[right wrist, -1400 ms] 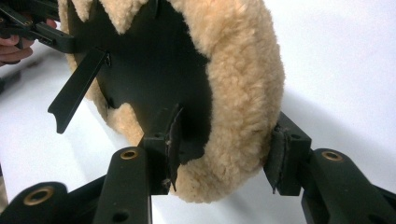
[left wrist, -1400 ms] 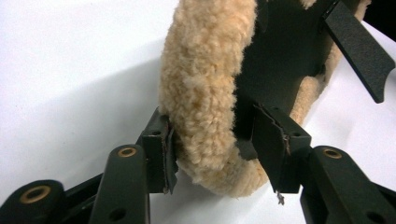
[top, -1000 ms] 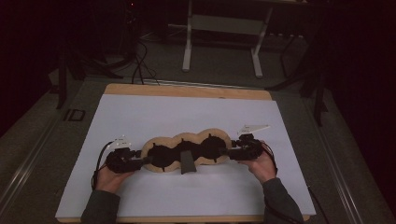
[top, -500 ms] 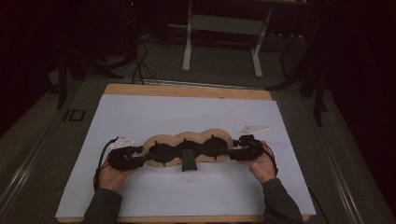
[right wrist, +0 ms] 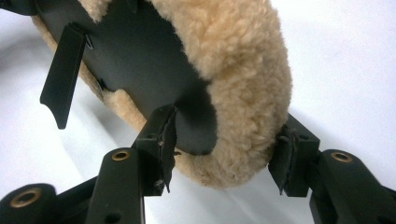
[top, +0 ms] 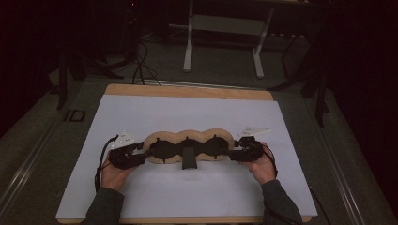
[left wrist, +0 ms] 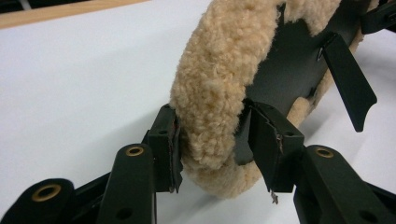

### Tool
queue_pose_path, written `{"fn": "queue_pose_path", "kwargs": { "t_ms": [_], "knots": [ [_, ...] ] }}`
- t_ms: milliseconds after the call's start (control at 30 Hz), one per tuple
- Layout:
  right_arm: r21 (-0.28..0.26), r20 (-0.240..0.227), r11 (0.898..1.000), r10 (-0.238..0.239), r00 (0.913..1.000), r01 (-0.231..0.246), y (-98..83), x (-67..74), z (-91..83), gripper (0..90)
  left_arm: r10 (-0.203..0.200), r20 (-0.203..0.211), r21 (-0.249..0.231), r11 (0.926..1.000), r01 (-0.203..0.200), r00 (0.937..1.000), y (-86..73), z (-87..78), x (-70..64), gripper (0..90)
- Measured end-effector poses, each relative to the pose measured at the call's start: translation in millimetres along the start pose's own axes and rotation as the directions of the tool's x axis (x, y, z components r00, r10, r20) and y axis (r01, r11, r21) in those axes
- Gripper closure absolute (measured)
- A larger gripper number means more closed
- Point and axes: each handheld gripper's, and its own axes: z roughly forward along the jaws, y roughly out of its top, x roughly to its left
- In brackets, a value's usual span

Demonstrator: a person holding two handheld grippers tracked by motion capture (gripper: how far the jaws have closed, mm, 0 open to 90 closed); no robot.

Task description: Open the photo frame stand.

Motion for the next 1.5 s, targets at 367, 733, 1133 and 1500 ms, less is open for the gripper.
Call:
{"fn": "queue_pose_path", "kwargs": {
  "t_ms": [367, 733, 1133, 1500],
  "knots": [
    [-0.010, 0.010, 1.000, 0.008, 0.9999, -0.008, -6.1, -0.7, 0.7, 46.7, 0.024, -0.015, 0.010, 0.9997, -0.024, 0.9996, 0.6, 3.8, -2.1, 56.1],
    [-0.013, 0.020, 1.000, 0.000, 0.9998, 0.000, -7.8, -0.3, 1.6, 46.7, 0.038, -0.032, 0.010, 0.9992, -0.038, 0.9988, 0.6, 4.6, -3.9, 55.9],
    [-0.011, 0.024, 1.000, -0.007, 0.9997, 0.007, -8.2, -1.6, 4.4, 46.6, 0.060, -0.056, 0.014, 0.9982, -0.059, 0.9967, 0.4, 6.1, -5.3, 55.8],
    [-0.008, 0.075, 0.999, -0.038, 0.9964, 0.039, -12.4, -2.4, 12.1, 45.4, 0.154, -0.137, -0.010, 0.9875, -0.157, 0.9785, 1.9, 10.5, -13.4, 55.6]
  ]
}}
